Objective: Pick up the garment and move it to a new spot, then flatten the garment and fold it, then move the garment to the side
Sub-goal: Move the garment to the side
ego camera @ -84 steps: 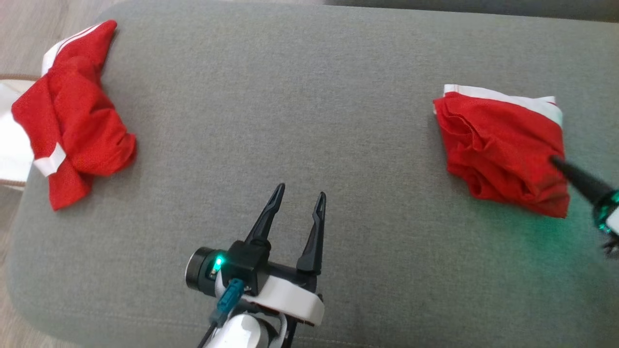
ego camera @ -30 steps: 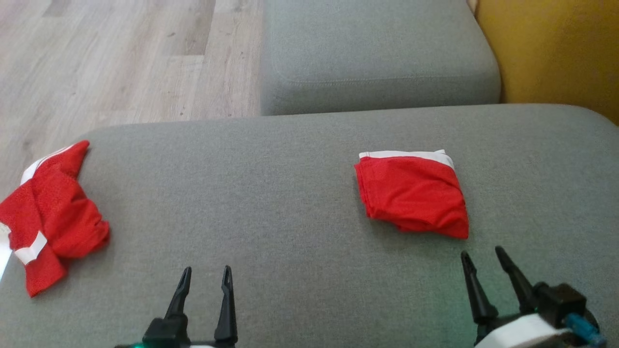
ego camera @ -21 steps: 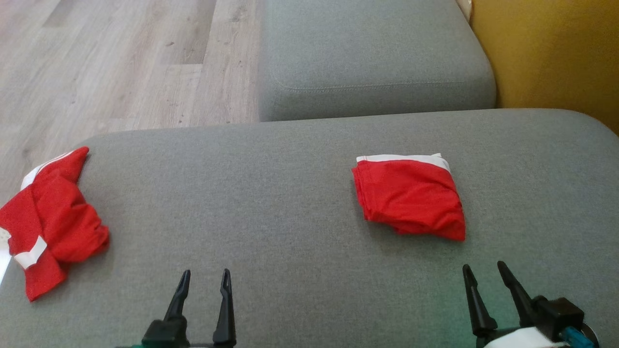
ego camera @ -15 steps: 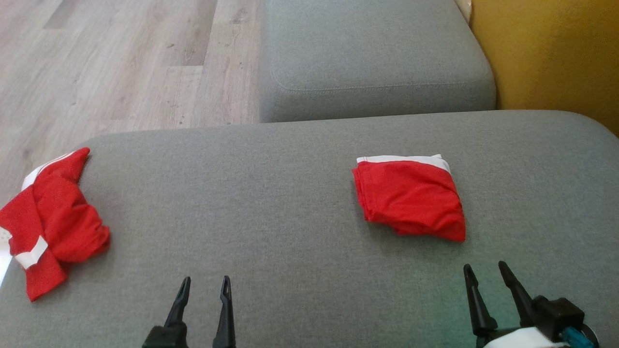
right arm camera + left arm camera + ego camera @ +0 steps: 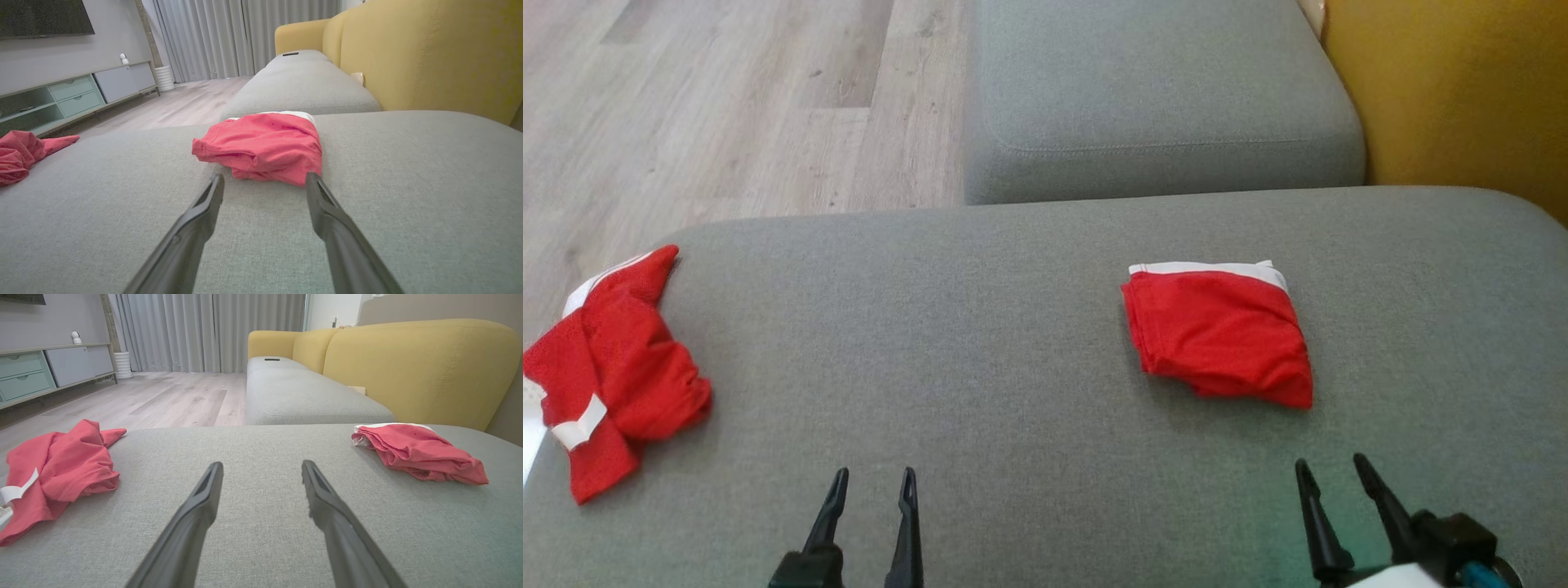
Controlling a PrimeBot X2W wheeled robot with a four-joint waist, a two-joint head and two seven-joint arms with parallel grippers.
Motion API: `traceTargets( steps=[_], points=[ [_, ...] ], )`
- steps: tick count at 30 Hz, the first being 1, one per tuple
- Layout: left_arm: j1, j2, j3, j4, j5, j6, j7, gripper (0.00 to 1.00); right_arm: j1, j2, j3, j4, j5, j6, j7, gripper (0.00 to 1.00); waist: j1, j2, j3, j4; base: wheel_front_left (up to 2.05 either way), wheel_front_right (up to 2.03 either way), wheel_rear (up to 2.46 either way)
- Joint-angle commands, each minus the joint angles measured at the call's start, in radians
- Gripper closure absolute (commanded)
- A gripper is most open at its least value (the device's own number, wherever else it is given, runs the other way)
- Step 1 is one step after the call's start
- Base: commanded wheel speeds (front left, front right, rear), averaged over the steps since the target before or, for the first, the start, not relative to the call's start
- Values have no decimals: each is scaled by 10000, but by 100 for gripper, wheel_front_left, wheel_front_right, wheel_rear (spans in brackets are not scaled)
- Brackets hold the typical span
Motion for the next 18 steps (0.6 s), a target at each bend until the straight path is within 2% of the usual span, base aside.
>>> traceTargets(
  steps=[1,9,14,18],
  points=[
    [-266,-57,313,-335,93,-68,-51,0,-223,-153,240,-253,-18,-7,-110,0,0,0,56,25,0,0,0],
    [-504,-57,-13,-499,248,30,-51,0,-804,-489,423,97,624,-7,-110,0,0,0,716,272,0,0,0],
    [-883,-57,-387,-640,297,183,-51,0,-2041,-1291,916,891,1727,-7,-42,0,0,0,1223,460,0,0,0],
    [-1186,-57,-699,-793,318,312,-51,0,-3248,-2067,1178,1418,2930,-7,826,0,0,0,1692,565,0,0,0]
  ],
)
